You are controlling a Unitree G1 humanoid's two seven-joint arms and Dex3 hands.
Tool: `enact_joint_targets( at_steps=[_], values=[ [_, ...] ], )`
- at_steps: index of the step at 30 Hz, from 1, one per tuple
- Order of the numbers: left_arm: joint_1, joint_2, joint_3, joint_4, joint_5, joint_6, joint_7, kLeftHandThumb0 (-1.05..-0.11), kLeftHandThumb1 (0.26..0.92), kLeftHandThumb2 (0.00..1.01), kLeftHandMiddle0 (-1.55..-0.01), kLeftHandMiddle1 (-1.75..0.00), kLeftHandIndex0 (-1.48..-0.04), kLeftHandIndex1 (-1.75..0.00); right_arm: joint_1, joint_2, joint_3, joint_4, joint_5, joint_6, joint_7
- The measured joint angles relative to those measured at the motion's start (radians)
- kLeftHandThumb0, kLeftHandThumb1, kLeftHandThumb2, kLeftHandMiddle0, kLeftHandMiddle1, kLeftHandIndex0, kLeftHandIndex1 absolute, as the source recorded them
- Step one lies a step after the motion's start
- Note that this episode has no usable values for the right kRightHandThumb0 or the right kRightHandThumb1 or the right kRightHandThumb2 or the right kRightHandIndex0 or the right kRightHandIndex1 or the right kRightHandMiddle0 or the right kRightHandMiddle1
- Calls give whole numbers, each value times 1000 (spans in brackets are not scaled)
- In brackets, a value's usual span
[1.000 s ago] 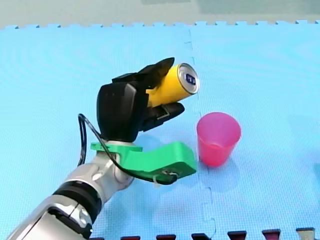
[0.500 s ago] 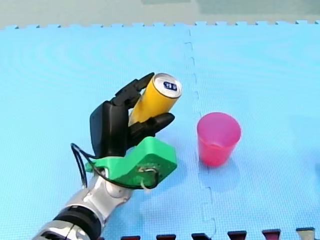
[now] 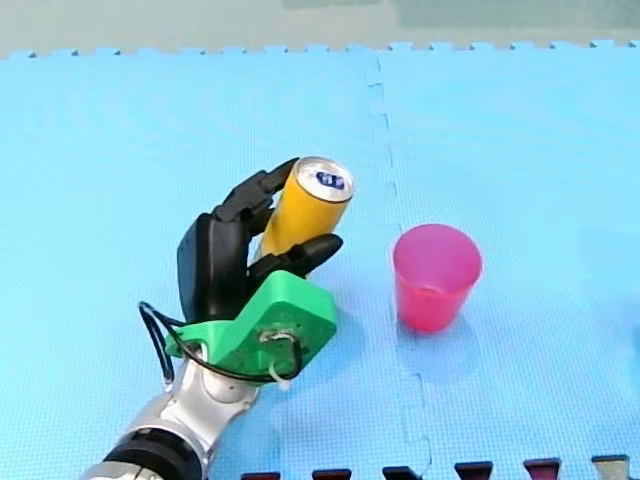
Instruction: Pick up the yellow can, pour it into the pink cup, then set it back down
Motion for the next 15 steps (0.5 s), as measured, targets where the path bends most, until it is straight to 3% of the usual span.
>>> enact_joint_targets(
  at_steps=[3, 7, 15],
  values=[
    [20, 4, 65, -4, -65, -62, -16, -367, 852, 1, -1226, -21, -1121, 0, 1, -1, 2, 0, 0, -4, -1],
    [23, 10, 105, -1, -76, -111, 20, -368, 853, 1, -1228, -17, -1120, 0, 0, -2, 1, 0, 2, -4, 2],
    [37, 3, 137, 9, -77, -143, 20, -368, 856, 1, -1233, -12, -1121, 0, -1, -8, -4, 2, 6, -4, 12]
  ],
)
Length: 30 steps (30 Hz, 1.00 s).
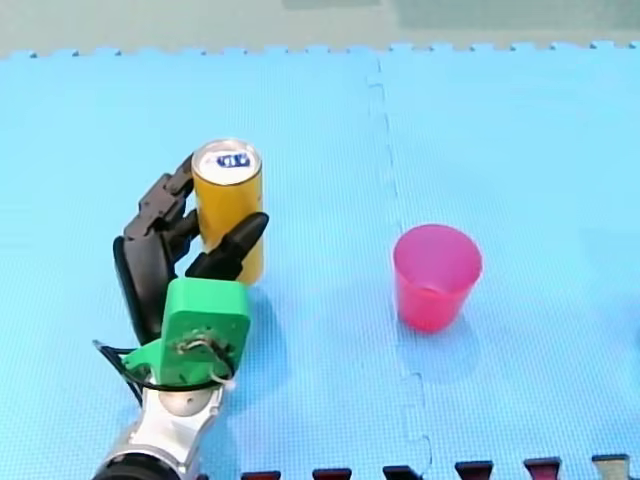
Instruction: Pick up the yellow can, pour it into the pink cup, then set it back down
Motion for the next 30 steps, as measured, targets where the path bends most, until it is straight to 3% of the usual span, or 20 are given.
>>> enact_joint_targets(
  at_steps=[11, 21, 30],
  values=[
    [22, -27, 50, 9, -39, -70, -51, -367, 853, 0, -1240, -9, -1135, -4, -2, -3, -8, 0, 7, 5, 12],
    [19, -43, 71, 35, -37, -97, -62, -362, 852, 0, -1254, -11, -1145, -5, -9, -8, -26, 3, 30, 11, 64],
    [9, -64, 86, 63, -39, -121, -69, -353, 847, 0, -1278, -15, -1155, -5, -10, -9, -34, 5, 34, 12, 66]
  ],
)
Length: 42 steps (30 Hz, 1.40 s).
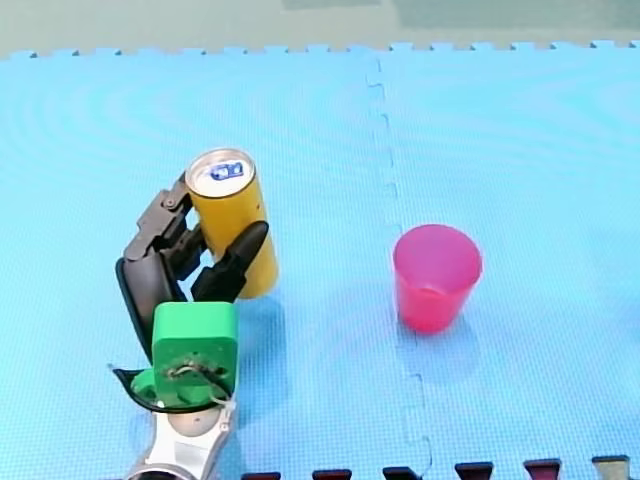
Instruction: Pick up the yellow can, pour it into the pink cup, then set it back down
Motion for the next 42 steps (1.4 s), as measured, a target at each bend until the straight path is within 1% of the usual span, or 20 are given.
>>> enact_joint_targets(
  at_steps=[11, 15, 20, 24, 26, 29, 36, 42],
  values=[
    [-3, -8, -11, 28, 22, 26, 1, -349, 844, 0, -1281, -7, -1164, -4, 0, -8, -7, 0, 2, 0, 12],
    [-4, -21, -4, 33, 11, 36, -14, -347, 841, 0, -1284, -7, -1167, -4, 0, -10, -11, 1, 4, 0, 14],
    [-7, -44, 18, 41, -24, 42, -62, -343, 841, 0, -1285, -5, -1168, -2, 0, -16, -19, 1, 12, 0, 27],
    [-9, -52, 20, 43, -23, 43, -61, -339, 842, 0, -1284, -3, -1167, -1, 0, -19, -26, 1, 18, 0, 40],
    [-10, -53, 19, 43, -19, 43, -56, -338, 842, 0, -1283, -2, -1166, 0, 0, -21, -30, 1, 23, 1, 52],
    [-11, -55, 18, 43, -13, 45, -51, -335, 841, 0, -1282, -1, -1165, 0, 0, -23, -36, 1, 33, 5, 66],
    [-11, -58, 20, 43, -12, 48, -53, -331, 841, 0, -1277, 0, -1163, 0, -1, -27, -43, 1, 39, 6, 72],
    [-11, -67, 29, 43, -30, 58, -77, -327, 842, 0, -1273, 0, -1161, 0, -1, -31, -47, -1, 43, 6, 77]
  ],
)
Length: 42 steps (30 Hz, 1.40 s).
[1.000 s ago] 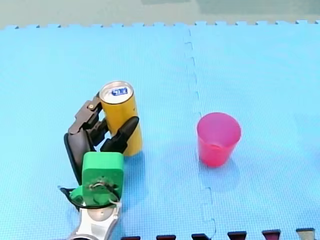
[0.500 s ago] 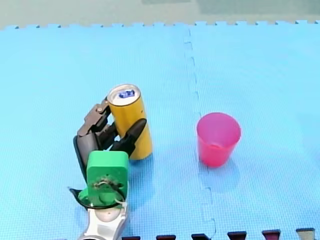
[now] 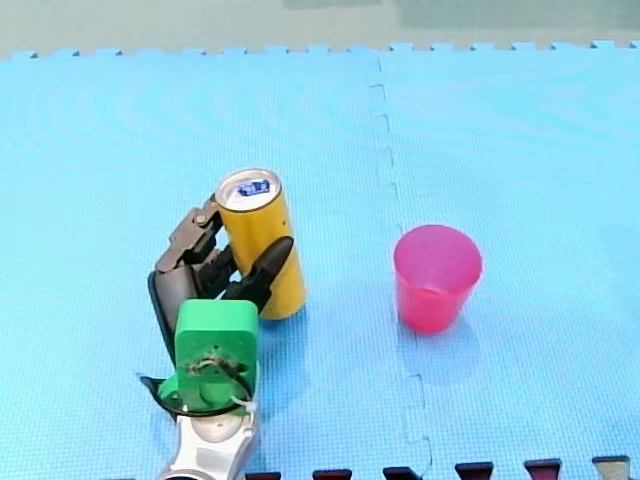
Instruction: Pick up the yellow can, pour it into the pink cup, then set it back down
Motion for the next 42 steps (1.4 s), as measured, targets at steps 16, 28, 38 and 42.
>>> enact_joint_targets(
  at_steps=[16, 28, 38, 42],
  values=[
    [10, 3, -19, 0, 32, 13, 38, -322, 846, 0, -1269, 0, -1160, 0, 0, -11, 3, -2, -4, 0, -12],
    [13, 11, -47, 7, 77, -2, 113, -323, 840, 0, -1272, -1, -1173, -5, 0, -19, 7, -2, -8, -5, -21],
    [12, 10, -60, 12, 96, -2, 153, -325, 830, 0, -1274, -1, -1184, -5, 0, -27, 4, -2, -6, -6, -13],
    [11, 5, -59, 13, 94, -2, 155, -327, 826, 0, -1273, -1, -1189, -6, 0, -31, 2, -2, -4, -6, -9]
  ],
)
